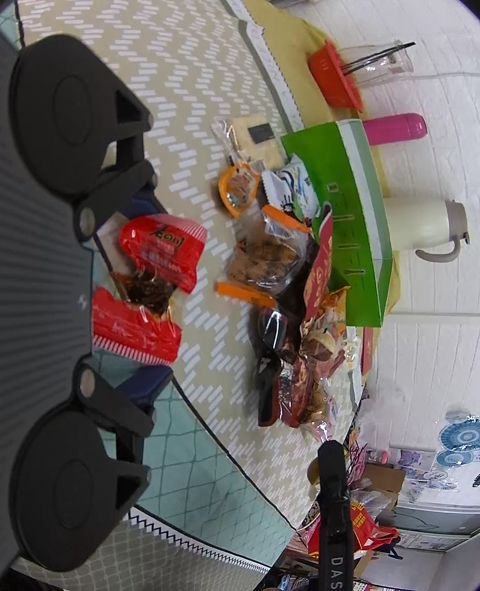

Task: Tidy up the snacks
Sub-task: 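Lift the red packs with the left gripper while the right gripper carries the jelly cup toward the green box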

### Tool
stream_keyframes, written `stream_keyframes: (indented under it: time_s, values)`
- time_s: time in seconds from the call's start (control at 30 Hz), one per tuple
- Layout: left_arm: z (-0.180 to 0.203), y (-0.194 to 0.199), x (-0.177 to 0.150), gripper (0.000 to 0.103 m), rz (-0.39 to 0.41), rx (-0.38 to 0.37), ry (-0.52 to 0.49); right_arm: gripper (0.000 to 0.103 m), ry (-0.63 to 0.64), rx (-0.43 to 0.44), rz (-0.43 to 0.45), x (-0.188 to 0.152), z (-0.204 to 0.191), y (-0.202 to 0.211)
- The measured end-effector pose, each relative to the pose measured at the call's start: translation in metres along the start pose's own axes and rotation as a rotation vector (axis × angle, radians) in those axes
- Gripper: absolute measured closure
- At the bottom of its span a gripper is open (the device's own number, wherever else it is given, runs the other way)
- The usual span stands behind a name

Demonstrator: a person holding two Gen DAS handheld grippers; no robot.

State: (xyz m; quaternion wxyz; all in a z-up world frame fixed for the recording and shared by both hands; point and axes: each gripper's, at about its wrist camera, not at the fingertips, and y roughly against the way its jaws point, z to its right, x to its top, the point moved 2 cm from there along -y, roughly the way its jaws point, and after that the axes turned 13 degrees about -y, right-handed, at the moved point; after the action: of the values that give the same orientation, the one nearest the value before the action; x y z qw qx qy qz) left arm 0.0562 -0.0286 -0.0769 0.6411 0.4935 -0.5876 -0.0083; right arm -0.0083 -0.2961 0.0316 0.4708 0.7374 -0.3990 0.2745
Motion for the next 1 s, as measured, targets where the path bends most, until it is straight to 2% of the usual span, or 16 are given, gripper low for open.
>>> stream_keyframes:
  time_s: [0.07,0.17,0.33,0.47,0.6,0.8,0.9,1.0]
  values:
    - [0.002,0.003,0.0,0.043,0.007,0.004,0.004,0.044,0.002,-0.003,0.003,0.0,-0.001,0.0]
    - [0.006,0.006,-0.002,0.048,0.015,0.024,0.011,0.044,0.001,-0.006,0.011,0.001,-0.001,0.002]
    - [0.007,0.011,-0.006,0.049,0.037,0.055,0.065,0.044,0.006,-0.009,0.026,0.004,-0.001,0.004]
    - [-0.005,0.025,0.0,0.049,0.101,0.087,0.16,0.044,0.027,-0.009,0.028,0.007,-0.006,0.004]
    - [-0.018,0.042,0.021,0.049,0.17,0.163,0.207,0.044,0.072,-0.006,0.029,0.015,-0.015,0.0]
    - [-0.045,0.036,0.057,0.048,0.198,0.253,0.255,0.044,0.103,0.004,-0.066,0.026,-0.017,-0.033]
    - [-0.069,0.025,0.085,0.048,0.241,0.294,0.263,0.044,0.079,0.006,-0.017,0.058,-0.016,-0.05]
    - [-0.098,0.001,0.115,0.048,0.273,0.274,0.26,0.043,0.094,0.007,0.055,0.096,-0.017,-0.076]
